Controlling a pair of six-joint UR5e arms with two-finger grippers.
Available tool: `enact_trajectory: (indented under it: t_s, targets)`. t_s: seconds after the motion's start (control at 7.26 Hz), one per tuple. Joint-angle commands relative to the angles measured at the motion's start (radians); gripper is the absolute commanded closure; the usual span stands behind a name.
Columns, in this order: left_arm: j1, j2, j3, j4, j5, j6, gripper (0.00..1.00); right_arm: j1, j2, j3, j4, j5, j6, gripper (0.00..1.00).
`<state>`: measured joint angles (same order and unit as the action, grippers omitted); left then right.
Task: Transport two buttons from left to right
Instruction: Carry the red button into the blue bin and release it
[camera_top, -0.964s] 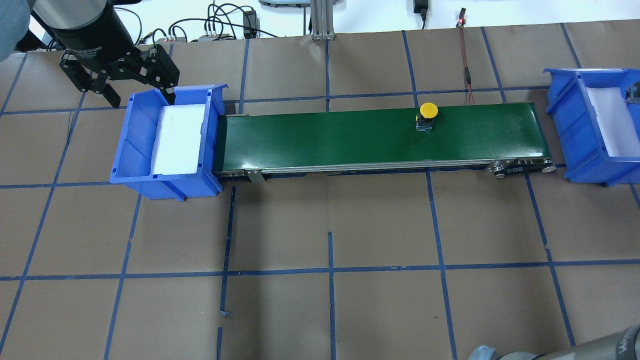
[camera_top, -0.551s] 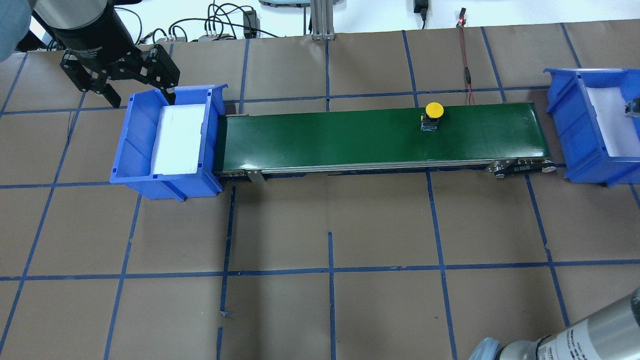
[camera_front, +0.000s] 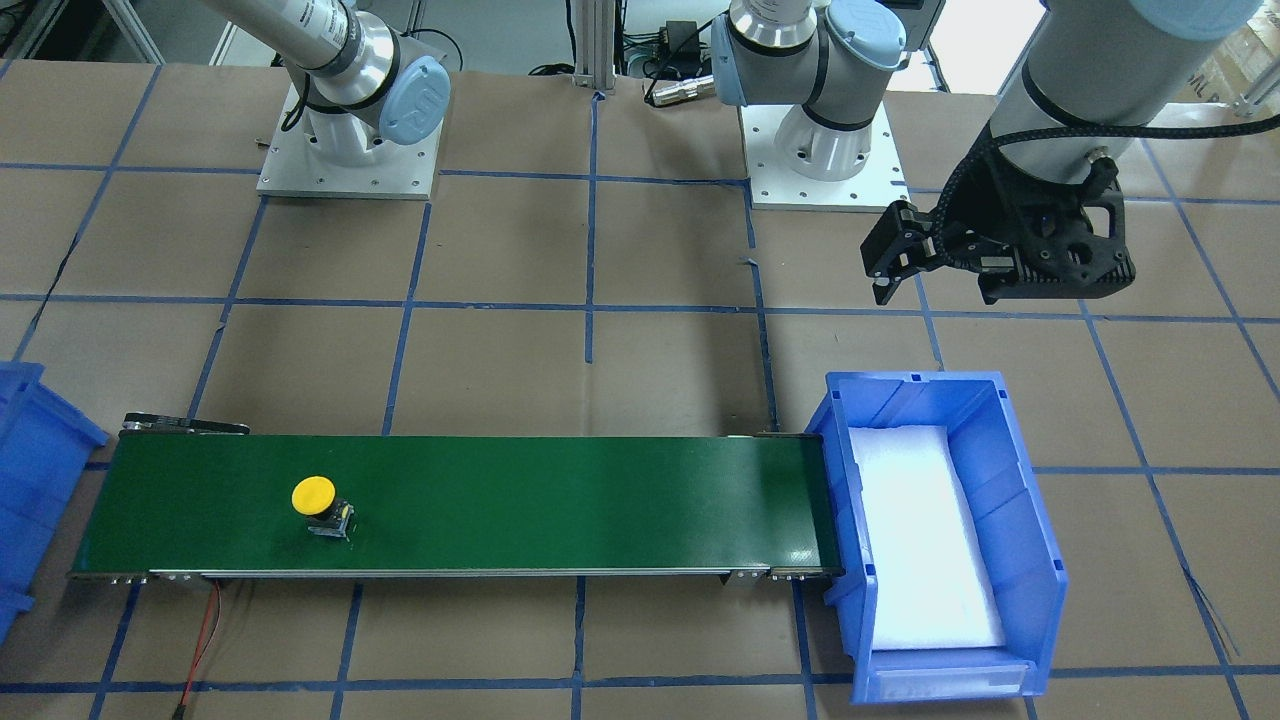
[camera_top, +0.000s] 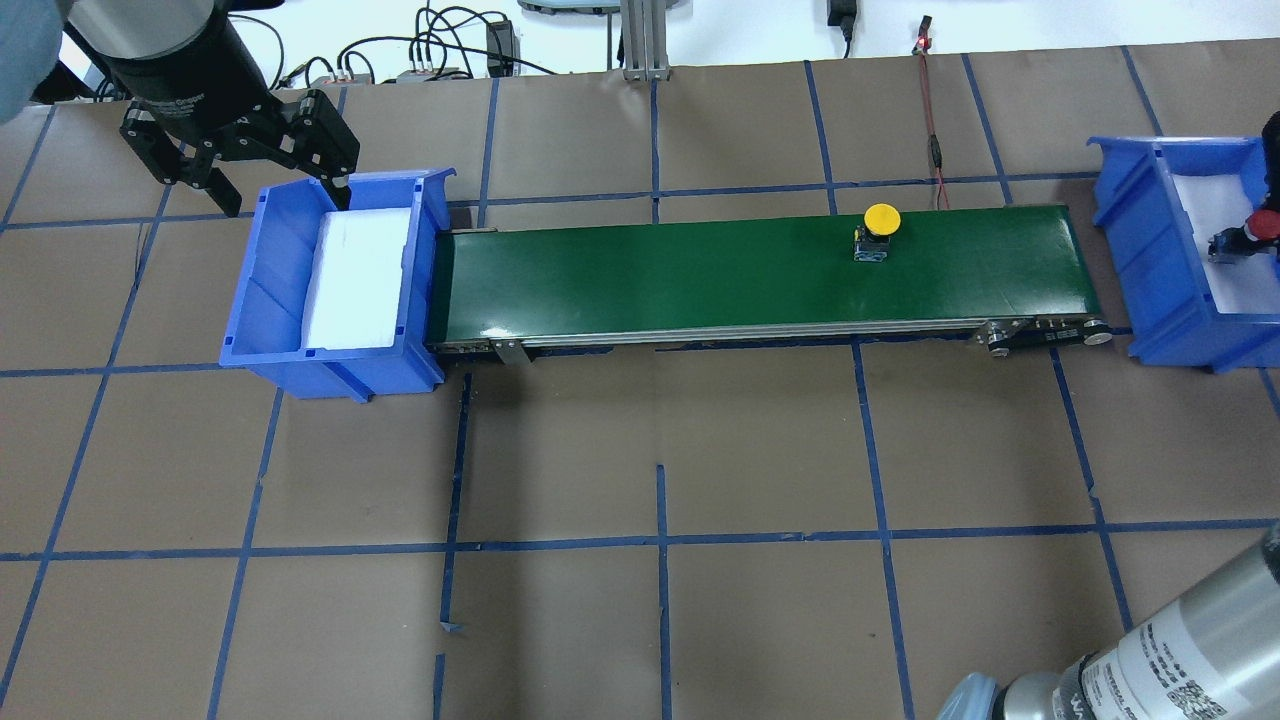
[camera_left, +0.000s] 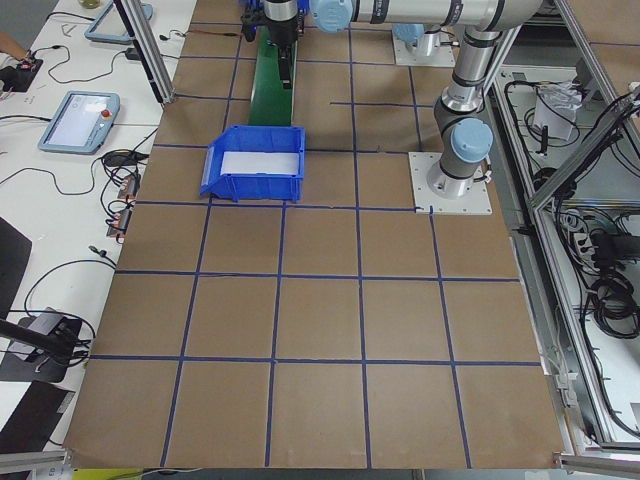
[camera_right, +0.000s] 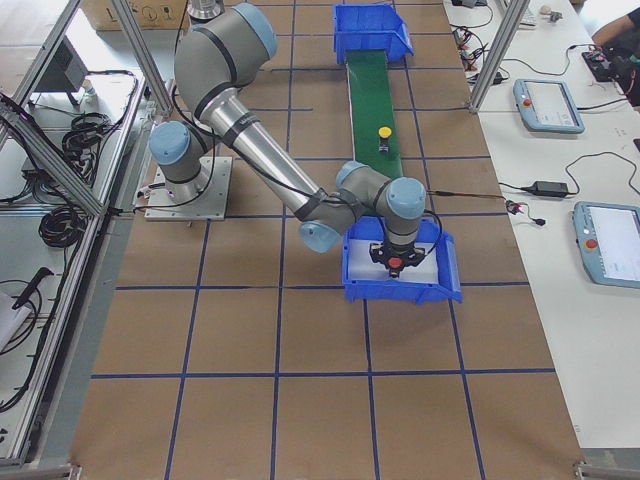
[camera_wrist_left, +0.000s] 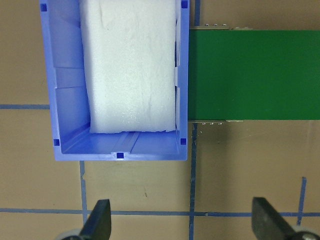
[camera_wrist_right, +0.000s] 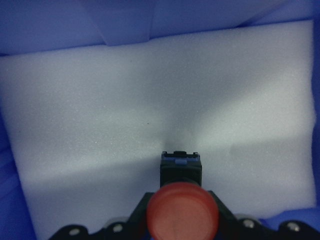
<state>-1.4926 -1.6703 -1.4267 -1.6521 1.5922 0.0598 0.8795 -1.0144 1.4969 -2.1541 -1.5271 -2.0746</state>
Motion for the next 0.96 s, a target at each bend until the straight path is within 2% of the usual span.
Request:
enact_trajectory:
  t_s: [0.0,0.14,0.41,0.55,0.83]
  targets:
    - [0.000,0.000,0.000,0.000,-0.001,0.000,0.00,-0.001,0.008,0.008,0.032,0.002,0.016,0.13]
    - [0.000,0.000,0.000,0.000,0.000,0.000,0.00,-0.001,-0.007,-0.006,0.051,-0.013,0.021,0.00]
    - [0.000,0.000,0.000,0.000,-0.001,0.000,0.00,0.016,-0.074,-0.023,0.059,-0.012,0.024,0.00]
    - [0.000,0.000,0.000,0.000,0.000,0.000,0.00,0.059,-0.140,-0.027,0.133,-0.007,0.024,0.00]
    - [0.000,0.000,0.000,0.000,-0.001,0.000,0.00,0.187,-0.174,-0.015,0.157,-0.002,0.022,0.00]
